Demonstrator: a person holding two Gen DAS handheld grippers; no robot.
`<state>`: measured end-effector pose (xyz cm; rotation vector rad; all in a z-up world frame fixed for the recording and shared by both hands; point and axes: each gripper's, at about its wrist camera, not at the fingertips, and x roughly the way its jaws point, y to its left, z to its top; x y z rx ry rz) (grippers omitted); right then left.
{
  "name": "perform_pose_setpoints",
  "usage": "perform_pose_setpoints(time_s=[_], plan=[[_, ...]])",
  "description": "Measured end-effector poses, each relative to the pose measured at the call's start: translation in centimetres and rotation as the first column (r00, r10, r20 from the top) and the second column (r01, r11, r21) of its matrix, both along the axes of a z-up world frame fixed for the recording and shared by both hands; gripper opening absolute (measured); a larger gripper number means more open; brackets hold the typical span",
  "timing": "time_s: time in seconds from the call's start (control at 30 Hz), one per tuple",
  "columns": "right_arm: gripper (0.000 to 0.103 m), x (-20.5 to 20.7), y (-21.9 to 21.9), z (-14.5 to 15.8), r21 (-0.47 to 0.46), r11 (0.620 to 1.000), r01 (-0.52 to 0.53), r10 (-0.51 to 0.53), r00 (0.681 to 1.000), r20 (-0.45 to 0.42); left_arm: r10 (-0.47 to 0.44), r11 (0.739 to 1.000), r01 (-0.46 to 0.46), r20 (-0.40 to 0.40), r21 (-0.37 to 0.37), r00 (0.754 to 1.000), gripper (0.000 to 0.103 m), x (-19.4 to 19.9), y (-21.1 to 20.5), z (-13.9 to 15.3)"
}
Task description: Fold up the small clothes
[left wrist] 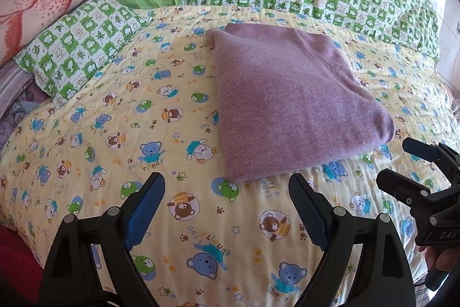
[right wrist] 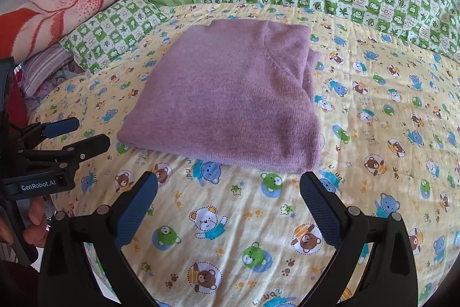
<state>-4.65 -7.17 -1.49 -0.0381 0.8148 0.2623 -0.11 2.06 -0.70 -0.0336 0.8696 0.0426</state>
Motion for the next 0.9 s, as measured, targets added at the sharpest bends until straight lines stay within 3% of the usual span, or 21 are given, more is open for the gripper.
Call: perform_pose_setpoints(time_s=[0.9], plan=[[0.102, -0.3, -0.3, 2.7, 0.036, 0.999, 0.015, -0.018, 0.997, 0.075, -0.025, 1.000, 0.025, 0.015, -0.010, 1.000, 0.089, -0.2, -0.8, 1.5]])
